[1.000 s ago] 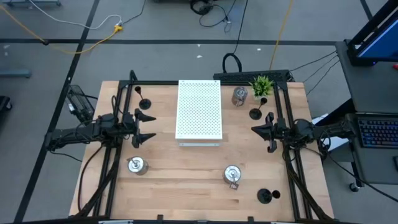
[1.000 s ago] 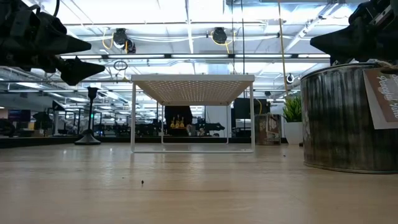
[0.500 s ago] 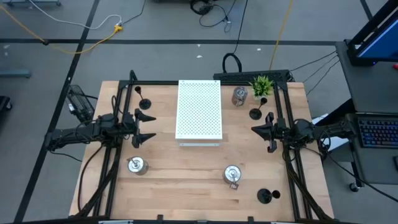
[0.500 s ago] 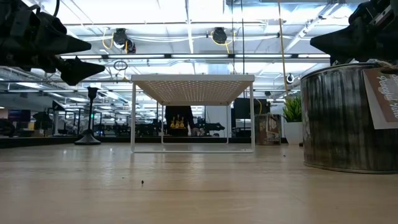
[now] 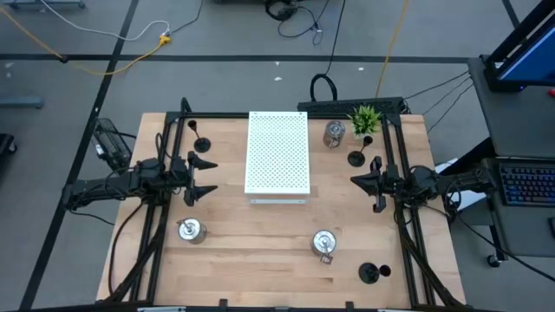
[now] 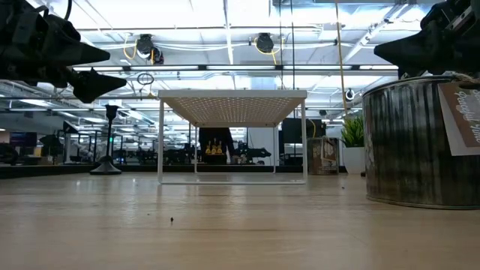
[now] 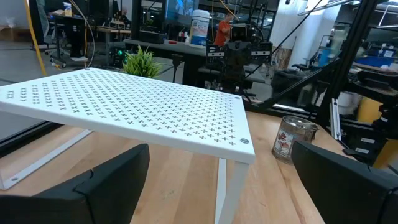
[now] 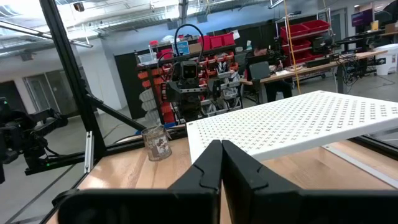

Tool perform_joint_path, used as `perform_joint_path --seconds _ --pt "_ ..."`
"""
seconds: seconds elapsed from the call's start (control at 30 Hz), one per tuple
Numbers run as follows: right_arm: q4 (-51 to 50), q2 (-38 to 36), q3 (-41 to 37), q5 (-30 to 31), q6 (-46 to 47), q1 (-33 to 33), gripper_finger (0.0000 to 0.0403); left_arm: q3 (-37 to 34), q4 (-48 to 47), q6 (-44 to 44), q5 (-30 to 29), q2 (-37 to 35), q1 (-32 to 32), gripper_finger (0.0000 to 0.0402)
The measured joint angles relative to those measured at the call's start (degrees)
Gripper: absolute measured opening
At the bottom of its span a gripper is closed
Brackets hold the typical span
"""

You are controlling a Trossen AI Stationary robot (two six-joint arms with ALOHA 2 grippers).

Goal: Pick & Place candle stick holders

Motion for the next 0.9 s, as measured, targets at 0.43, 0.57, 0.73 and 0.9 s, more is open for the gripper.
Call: perform_joint_path --seconds 0.43,0.57,0.73,0.9 --pt "0.0 0.0 0.0 0.0 0.0 0.0 0.0000 0.0 0.0 0.0 0.0 0.0 0.0 0.0399" --pt "0.0 0.0 0.0 0.0 0.0 0.0 0.0000 0.0 0.0 1.3 -0.1 0.0 0.0 0.0399" --pt "0.1 0.0 0.0 0.0 0.0 0.0 0.0000 0.0 0.6 9.4 -0.5 0.0 0.0 0.0399" --pt "0.4 0.0 0.0 0.1 0.0 0.0 0.0000 0.0 5.0 9.7 -1.1 0.0 0.0 0.0399"
